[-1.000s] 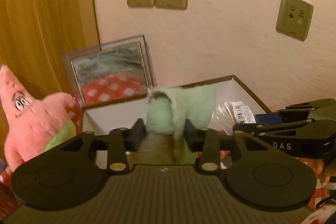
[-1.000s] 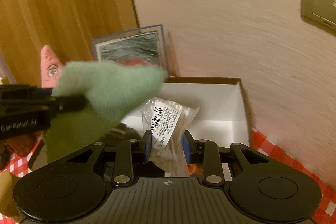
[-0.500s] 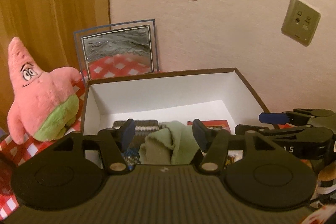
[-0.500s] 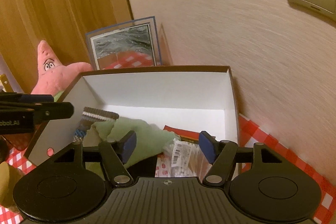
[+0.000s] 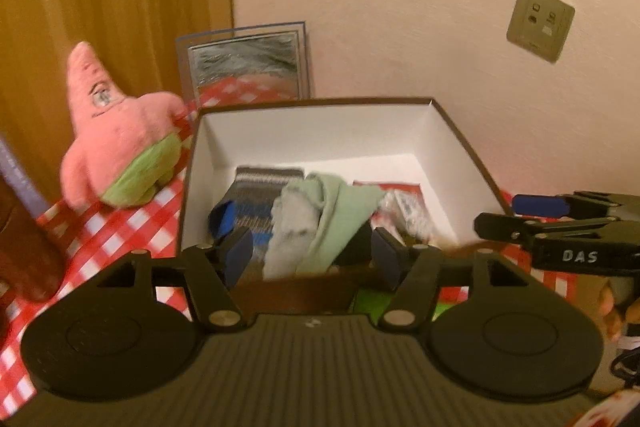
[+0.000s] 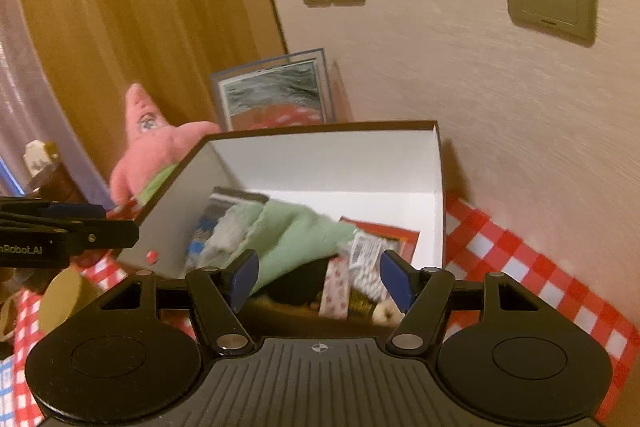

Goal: Organize soft objects
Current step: 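Lower both items into the brown box and open both tools, then move both tools back over the beige sock and white cotton pad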

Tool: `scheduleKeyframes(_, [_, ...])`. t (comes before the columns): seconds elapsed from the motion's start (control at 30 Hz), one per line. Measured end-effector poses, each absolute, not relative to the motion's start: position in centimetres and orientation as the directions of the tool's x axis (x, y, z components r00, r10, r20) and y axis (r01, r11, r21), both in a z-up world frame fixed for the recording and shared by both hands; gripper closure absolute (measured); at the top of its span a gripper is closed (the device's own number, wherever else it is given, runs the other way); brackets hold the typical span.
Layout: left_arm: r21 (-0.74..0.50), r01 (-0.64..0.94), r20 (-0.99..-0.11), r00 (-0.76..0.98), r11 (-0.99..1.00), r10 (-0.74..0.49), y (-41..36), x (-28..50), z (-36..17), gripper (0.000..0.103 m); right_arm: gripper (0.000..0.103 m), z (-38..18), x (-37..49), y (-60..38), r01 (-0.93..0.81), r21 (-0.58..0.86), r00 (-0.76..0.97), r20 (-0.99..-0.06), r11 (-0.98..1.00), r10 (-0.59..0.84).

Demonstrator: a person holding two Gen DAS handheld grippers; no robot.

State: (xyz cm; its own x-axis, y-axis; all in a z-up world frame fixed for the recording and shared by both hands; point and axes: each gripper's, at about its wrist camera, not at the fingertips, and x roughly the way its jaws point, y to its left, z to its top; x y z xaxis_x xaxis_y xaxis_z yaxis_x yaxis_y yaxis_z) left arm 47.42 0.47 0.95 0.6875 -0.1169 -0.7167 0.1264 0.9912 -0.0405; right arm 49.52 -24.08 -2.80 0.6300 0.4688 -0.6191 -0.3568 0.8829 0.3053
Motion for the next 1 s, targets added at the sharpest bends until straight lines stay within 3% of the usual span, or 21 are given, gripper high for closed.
scheduleKeyframes(0.33, [0.013,0.027,-0.742,0.671,1.0,-0.008,-0.3,39.1,0.0,0.035,0.034,-2.8,42.6,-24.7,-0.432,0.318,0.568,-0.631,0.844,0.528])
scheduleKeyframes(0.47, [0.006,-0.015,-0.735,0.678,1.0,0.014,-0.4,35.7,-0.2,0.025,0.034,-3.4,39.9,-24.6,-0.465,0.311,0.53,-0.652,0.829,0.542])
scheduleKeyframes(1.0, [-0.042,-0.071,-0.768,0.641,0.997,0.013,-2.2,27.7,-3.1,0.025,0.034,-6.4,34.6,-24.9,-0.461,0.365,0.388,-0.737,0.809,0.554])
